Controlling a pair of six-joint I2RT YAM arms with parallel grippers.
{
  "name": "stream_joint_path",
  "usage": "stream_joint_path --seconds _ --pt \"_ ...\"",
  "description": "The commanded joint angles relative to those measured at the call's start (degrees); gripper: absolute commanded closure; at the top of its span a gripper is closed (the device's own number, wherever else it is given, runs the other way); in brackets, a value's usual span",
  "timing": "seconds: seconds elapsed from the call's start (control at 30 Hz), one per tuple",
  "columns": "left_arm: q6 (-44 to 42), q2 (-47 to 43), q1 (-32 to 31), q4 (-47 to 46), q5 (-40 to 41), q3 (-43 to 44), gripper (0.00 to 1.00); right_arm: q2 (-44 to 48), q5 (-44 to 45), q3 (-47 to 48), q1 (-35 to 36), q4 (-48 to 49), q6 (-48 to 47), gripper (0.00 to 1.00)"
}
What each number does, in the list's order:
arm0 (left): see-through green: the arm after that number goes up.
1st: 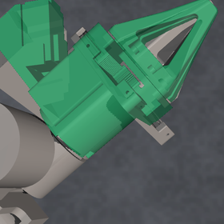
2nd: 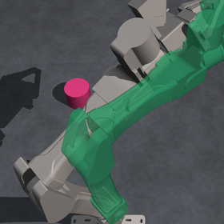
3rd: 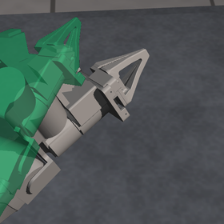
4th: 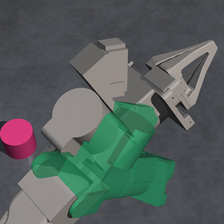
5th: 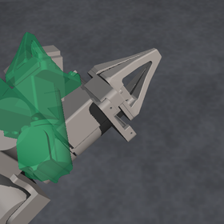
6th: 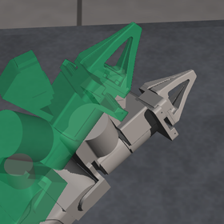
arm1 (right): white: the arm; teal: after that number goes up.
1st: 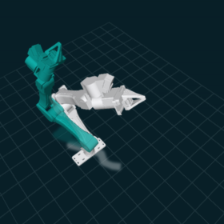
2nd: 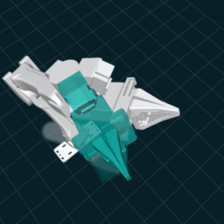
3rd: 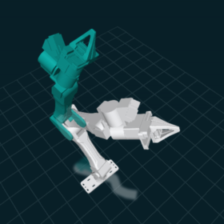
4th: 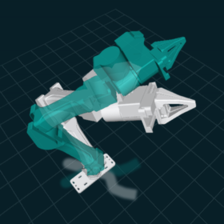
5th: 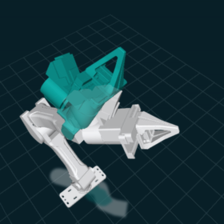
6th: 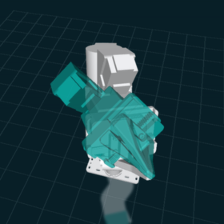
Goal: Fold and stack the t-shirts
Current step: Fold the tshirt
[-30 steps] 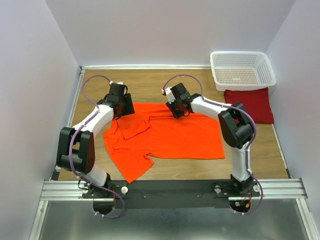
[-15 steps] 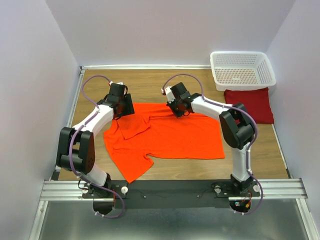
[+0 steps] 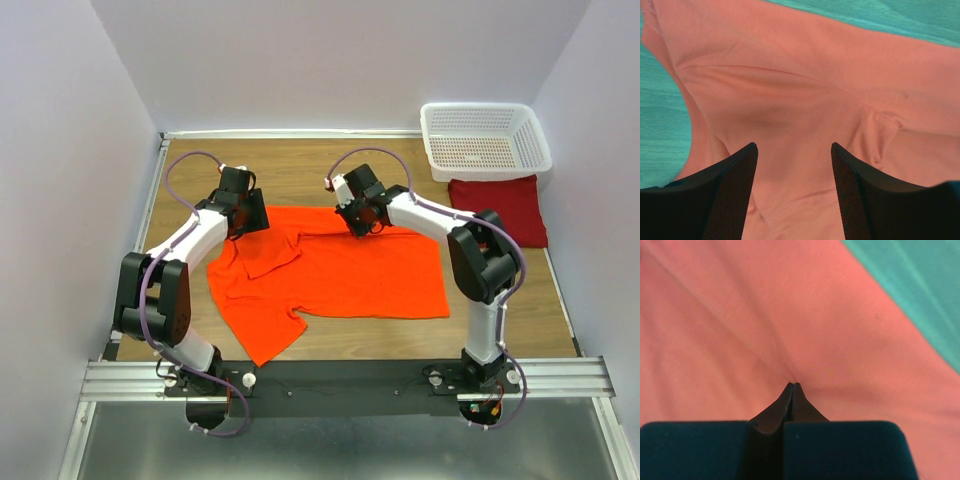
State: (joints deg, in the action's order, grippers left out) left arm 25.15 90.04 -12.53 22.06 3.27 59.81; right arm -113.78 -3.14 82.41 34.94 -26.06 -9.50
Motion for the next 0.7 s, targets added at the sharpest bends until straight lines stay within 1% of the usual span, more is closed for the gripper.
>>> stream_joint_path --seconds 0.0,0.13,0.2,0.23,0.3,0.33,0.4,0.47,0.5,0.6,0.63,0.67 --pt "0.43 0.49 -0.47 0.52 1.65 -0.31 0.31 -1.62 -3.89 -1.03 0.74 -3.81 0.8 0.99" --pt "0.69 0.75 -0.47 0.35 1.39 -0.22 0.31 -2.5 -5.12 -0.85 0.75 -4.17 1.41 0.98" --pt "1.04 0.66 -0.47 -0.09 1.3 -0.48 0.32 -2.76 -5.04 -0.41 0.75 -4.43 1.85 0.89" --pt "1.04 0.75 -0.39 -0.18 1.48 -0.49 0.31 -2.59 -4.6 -0.24 0.83 -4.52 2.2 0.81" --pt "1.22 1.1 -0.3 -0.62 2.44 -0.31 0.31 -1.98 -2.42 0.12 0.66 -4.52 3.08 0.75" --pt "1.39 1.54 0.22 -0.79 2.88 0.3 0.32 -1.19 -1.7 0.73 0.31 -4.52 4.04 0.66" --pt "2.01 2.68 1.97 -1.32 3.76 1.88 0.33 -0.22 -0.56 1.78 -1.26 -4.35 5.18 0.6" --pt "2.71 3.91 3.65 -2.37 3.24 3.2 0.34 1.1 0.67 2.14 -2.94 -3.91 7.47 0.56" --pt "2.98 4.61 4.44 -2.73 2.89 4.77 0.34 1.62 1.02 2.14 -5.12 -3.04 8.26 0.56" --pt "3.33 8.56 6.64 -3.43 1.75 7.59 0.37 3.73 2.78 0.3 -8.82 -0.75 13.18 0.55" --pt "3.42 10.92 7.52 -3.61 1.48 9.51 0.37 4.17 2.78 -1.53 -11.53 1.17 15.62 0.56" --pt "3.42 12.08 8.05 -3.96 1.13 10.49 0.38 5.05 4.87 -2.34 -12.86 2.24 17.13 0.56"
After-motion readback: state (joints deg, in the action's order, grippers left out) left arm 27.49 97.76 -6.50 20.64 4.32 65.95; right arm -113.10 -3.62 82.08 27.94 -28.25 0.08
